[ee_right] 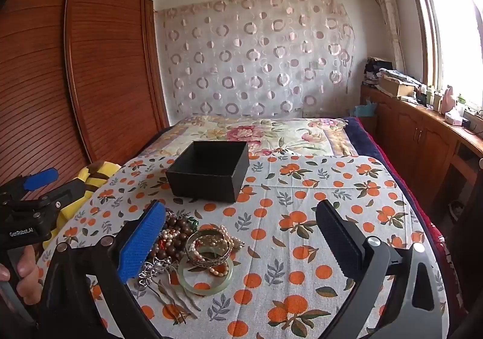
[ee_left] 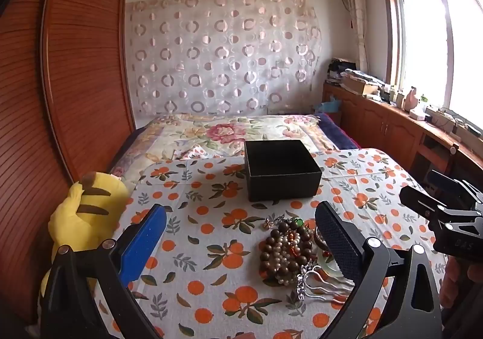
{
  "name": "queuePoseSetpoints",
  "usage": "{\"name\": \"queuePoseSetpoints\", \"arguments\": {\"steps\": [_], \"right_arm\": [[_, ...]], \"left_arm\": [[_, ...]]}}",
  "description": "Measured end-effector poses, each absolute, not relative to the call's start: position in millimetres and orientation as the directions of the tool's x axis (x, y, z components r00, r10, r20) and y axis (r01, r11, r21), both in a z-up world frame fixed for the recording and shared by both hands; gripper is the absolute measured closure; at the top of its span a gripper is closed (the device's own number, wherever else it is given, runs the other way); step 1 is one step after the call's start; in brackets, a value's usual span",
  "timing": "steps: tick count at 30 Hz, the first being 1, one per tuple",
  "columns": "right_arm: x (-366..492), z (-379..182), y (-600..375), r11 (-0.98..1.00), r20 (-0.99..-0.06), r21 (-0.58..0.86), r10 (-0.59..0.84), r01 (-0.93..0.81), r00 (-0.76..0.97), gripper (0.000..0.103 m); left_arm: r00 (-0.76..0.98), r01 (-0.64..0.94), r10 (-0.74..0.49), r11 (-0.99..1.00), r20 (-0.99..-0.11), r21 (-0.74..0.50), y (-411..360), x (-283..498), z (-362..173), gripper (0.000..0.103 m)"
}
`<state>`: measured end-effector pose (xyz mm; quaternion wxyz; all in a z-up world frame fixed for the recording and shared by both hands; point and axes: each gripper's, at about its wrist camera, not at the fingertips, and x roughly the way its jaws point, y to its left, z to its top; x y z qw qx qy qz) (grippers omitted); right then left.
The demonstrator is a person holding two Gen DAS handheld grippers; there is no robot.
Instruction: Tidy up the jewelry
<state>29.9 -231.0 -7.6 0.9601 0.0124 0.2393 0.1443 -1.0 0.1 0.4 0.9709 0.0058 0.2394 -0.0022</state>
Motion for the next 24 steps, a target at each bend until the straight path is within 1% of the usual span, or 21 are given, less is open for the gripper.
{"name": "queuePoseSetpoints", "arguments": {"steps": [24], "right_arm": [[30.8,-7.7,-230.3,0.957,-0.455,0.098,0.286,-0.272,0.843,0.002]], "left_arm": [[0.879,0.007,0.002,1.000,-0.476,0.018,-0.2,-0.4,0.1,0.008]]}}
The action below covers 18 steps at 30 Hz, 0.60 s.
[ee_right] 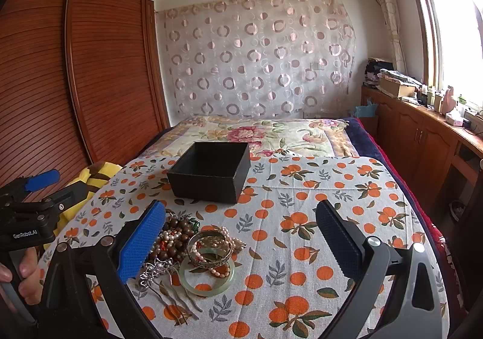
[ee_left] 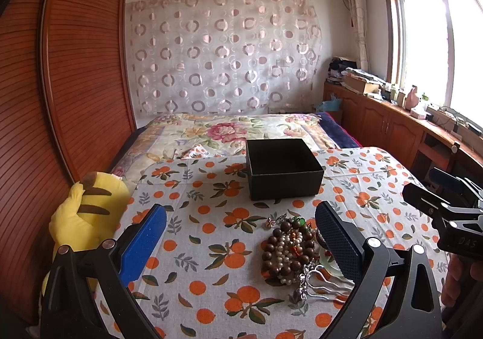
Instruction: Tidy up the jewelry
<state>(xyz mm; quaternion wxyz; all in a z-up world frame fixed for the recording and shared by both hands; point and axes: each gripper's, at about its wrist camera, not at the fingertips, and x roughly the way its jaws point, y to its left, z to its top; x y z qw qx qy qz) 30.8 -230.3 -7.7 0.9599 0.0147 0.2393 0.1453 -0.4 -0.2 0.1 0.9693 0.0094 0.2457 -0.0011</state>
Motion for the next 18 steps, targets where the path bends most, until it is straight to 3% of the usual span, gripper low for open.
{"name": "queuePoseSetpoints", "arguments": {"steps": [18], "right_arm": [[29.4,-6.6,-230.2,0.957,-0.455,0.097,0.287,-0.273,0.843,0.002]], "left_arm": [[0.879,0.007,0.002,1.000,-0.477,0.018,-0.3,-0.3,0.1,0.008]]}}
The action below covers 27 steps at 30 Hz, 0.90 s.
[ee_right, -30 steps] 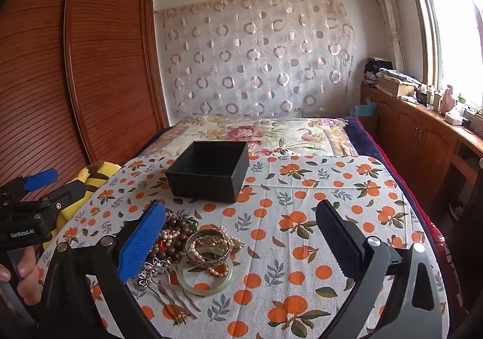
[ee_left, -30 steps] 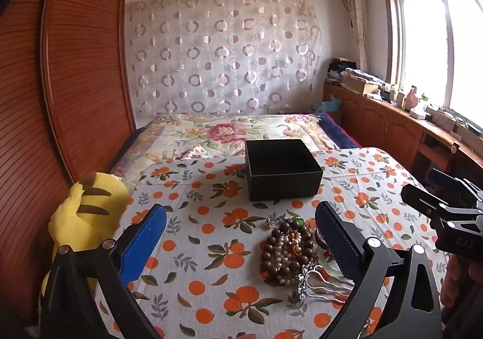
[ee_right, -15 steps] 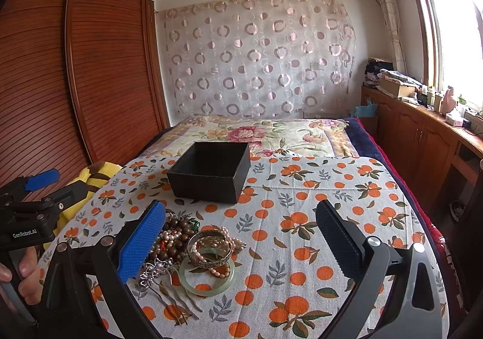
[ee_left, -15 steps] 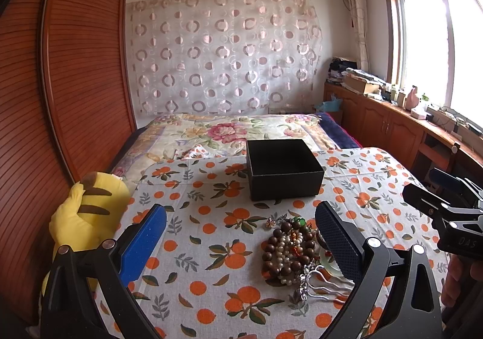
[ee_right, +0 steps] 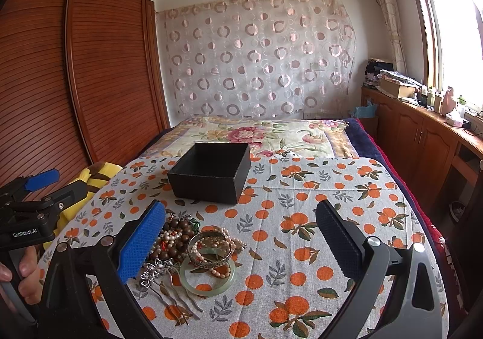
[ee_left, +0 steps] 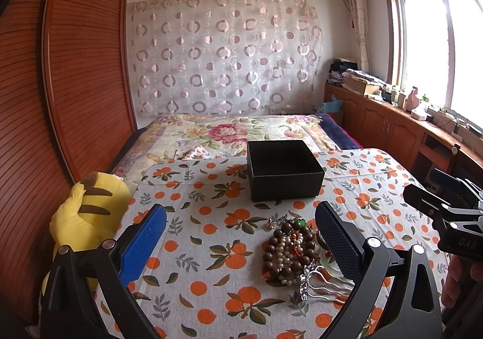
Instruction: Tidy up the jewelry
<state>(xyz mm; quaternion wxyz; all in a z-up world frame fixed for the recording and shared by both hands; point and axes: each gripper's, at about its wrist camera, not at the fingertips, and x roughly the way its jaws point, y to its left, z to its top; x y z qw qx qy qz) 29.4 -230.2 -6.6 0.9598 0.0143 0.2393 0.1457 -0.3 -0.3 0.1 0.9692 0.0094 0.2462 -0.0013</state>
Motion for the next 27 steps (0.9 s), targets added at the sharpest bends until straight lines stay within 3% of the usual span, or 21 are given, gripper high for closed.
{"name": "queuePoseSetpoints", "arguments": {"steps": [27], "right_arm": [[27.9,-6.2,-230.2,0.958,-0.454,0.096,0.285,-0.272,0.844,0.002]], "left_arm": [[0.879,0.007,0.002,1.000,-0.477,0.017,-1.7,-1.8,0.5,0.008]]}}
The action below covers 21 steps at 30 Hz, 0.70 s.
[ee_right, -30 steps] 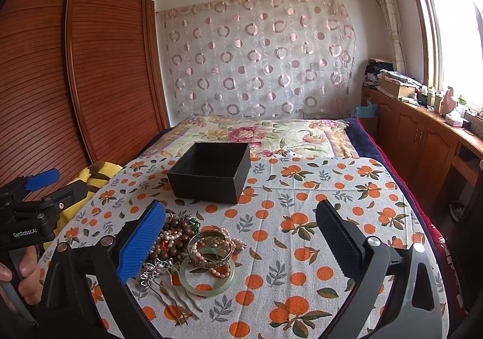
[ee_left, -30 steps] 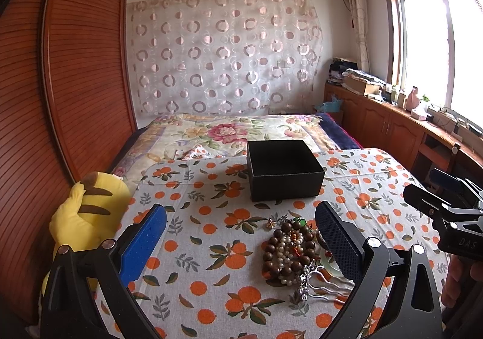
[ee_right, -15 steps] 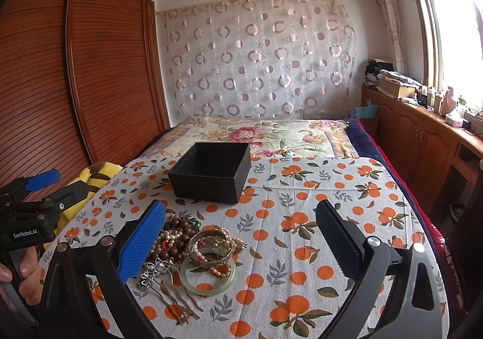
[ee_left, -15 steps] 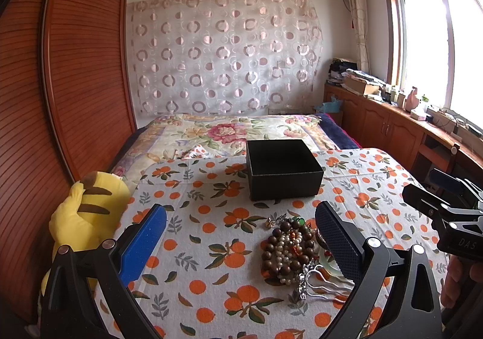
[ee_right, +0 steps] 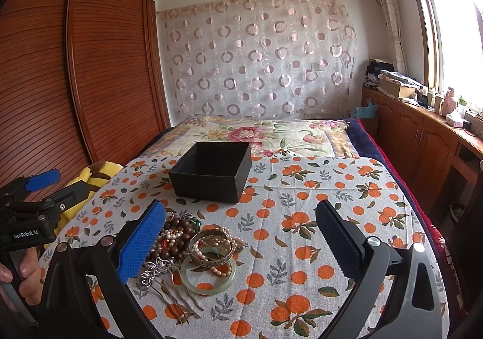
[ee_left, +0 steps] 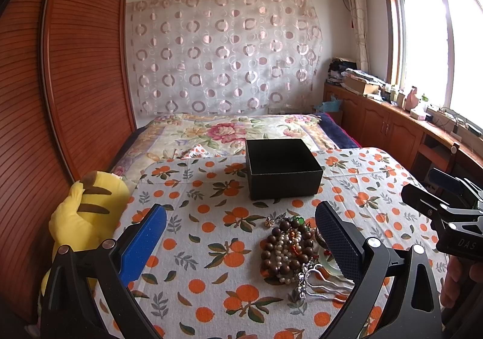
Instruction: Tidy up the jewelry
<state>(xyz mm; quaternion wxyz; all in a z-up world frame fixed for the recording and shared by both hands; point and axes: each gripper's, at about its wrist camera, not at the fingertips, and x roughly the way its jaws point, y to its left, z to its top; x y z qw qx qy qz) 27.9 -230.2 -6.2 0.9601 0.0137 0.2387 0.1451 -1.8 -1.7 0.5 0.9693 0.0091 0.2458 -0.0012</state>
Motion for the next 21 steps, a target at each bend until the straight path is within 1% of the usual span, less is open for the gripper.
{"name": "queuePoseSetpoints", "arguments": {"steps": [21], "right_arm": [[30.7,-6.1,-228.3,0.957,-0.462,0.093,0.288,-0.276,0.839,0.002]], "left_arm": [[0.878,0.005,0.003,1.000,-0.479,0.017,-4.6,-4.5,0.9,0.008]]}}
